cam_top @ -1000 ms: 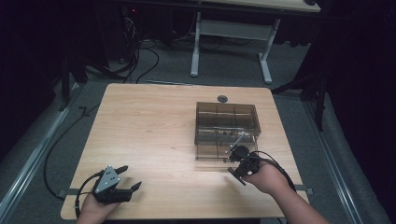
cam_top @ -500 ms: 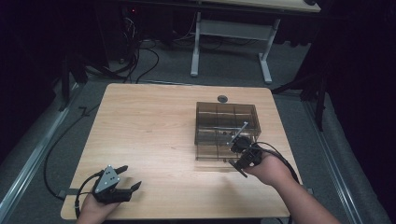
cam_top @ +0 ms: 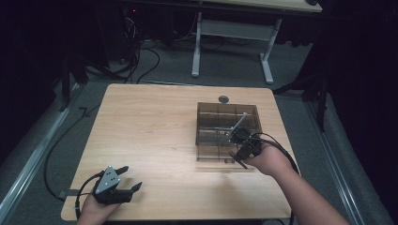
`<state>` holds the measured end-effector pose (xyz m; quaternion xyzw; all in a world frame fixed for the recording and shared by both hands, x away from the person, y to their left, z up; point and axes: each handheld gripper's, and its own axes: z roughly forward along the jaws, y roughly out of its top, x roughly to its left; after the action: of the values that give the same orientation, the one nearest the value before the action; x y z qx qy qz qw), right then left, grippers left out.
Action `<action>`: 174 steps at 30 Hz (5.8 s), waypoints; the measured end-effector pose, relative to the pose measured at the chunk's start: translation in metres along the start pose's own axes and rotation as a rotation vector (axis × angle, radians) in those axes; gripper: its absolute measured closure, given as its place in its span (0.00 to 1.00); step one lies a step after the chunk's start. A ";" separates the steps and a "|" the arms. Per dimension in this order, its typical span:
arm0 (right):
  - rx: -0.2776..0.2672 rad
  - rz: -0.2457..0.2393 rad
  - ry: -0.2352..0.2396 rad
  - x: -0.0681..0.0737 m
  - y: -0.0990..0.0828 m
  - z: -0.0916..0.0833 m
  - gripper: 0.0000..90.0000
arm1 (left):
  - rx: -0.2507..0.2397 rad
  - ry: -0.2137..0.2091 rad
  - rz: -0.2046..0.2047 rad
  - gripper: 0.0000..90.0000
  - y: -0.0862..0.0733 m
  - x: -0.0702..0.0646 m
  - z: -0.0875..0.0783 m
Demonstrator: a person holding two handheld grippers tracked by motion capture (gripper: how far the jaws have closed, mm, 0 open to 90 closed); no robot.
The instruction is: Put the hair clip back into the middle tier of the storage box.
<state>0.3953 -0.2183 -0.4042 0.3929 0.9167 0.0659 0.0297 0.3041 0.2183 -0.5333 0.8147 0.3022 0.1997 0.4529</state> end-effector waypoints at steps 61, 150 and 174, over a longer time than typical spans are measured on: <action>0.013 -0.029 -0.044 -0.021 0.041 0.054 0.91 | 0.007 -0.023 0.007 0.24 0.000 0.000 0.000; -0.454 0.165 -0.009 0.017 -0.090 0.077 0.72 | 0.006 -0.015 0.000 0.24 0.001 0.001 0.001; -0.862 0.255 -0.060 0.032 -0.139 0.103 0.61 | 0.012 0.010 -0.007 0.24 0.001 0.000 0.002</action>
<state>0.2850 -0.2795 -0.5266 0.4561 0.7486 0.4337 0.2087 0.3059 0.2168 -0.5335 0.8152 0.3085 0.2004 0.4473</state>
